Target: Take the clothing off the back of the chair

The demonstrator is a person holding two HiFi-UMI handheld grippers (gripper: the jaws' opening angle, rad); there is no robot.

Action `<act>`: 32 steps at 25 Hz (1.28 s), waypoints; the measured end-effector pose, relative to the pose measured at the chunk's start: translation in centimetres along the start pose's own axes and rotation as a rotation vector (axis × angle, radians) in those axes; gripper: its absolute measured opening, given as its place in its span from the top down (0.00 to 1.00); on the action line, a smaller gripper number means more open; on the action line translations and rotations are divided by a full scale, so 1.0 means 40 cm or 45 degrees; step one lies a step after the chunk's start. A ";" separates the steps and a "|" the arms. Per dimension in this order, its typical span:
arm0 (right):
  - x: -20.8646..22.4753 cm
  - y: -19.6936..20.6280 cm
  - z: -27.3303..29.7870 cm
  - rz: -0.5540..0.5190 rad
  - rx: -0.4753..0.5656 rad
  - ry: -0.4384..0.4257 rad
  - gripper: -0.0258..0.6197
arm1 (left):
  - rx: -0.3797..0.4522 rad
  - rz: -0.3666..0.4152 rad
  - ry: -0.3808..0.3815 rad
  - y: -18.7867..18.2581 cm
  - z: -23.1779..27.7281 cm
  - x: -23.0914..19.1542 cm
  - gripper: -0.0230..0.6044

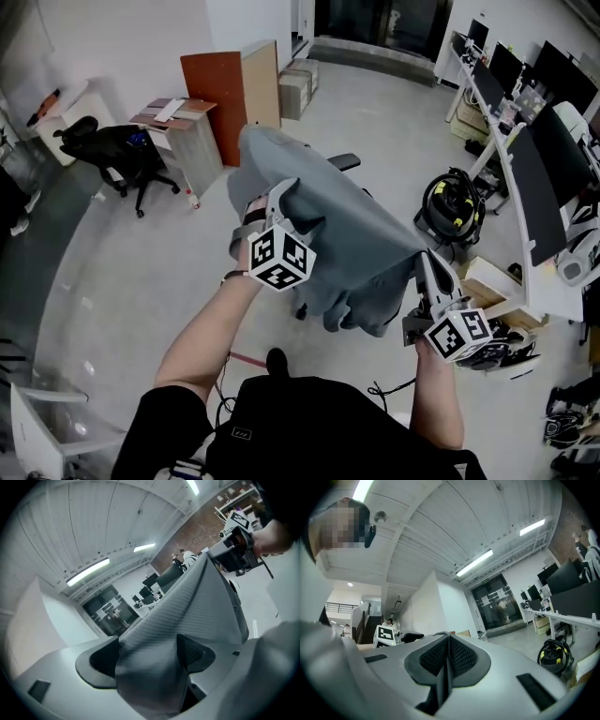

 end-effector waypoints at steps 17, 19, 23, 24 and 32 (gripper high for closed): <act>-0.030 -0.073 -0.074 -0.056 0.098 -0.052 0.92 | 0.180 -0.162 0.193 -0.103 -0.053 0.077 0.95; -0.028 -0.077 -0.100 -0.047 0.116 -0.045 0.93 | 0.205 -0.217 0.216 -0.114 -0.071 0.080 0.95; -0.032 -0.096 -0.162 -0.017 0.167 -0.068 0.93 | 0.220 -0.156 0.216 -0.148 -0.106 0.114 0.95; -0.038 -0.104 -0.180 -0.018 0.183 -0.079 0.93 | 0.218 -0.140 0.214 -0.153 -0.113 0.128 0.95; -0.065 -0.177 -0.326 -0.092 0.305 -0.138 0.92 | 0.311 -0.216 0.197 -0.196 -0.206 0.231 0.95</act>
Point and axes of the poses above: the fingertips, and each gripper's own axes: z forward along the fingers, x to its right, y out of its underside, the point moved 9 cm from there along -z, backward along the fingers
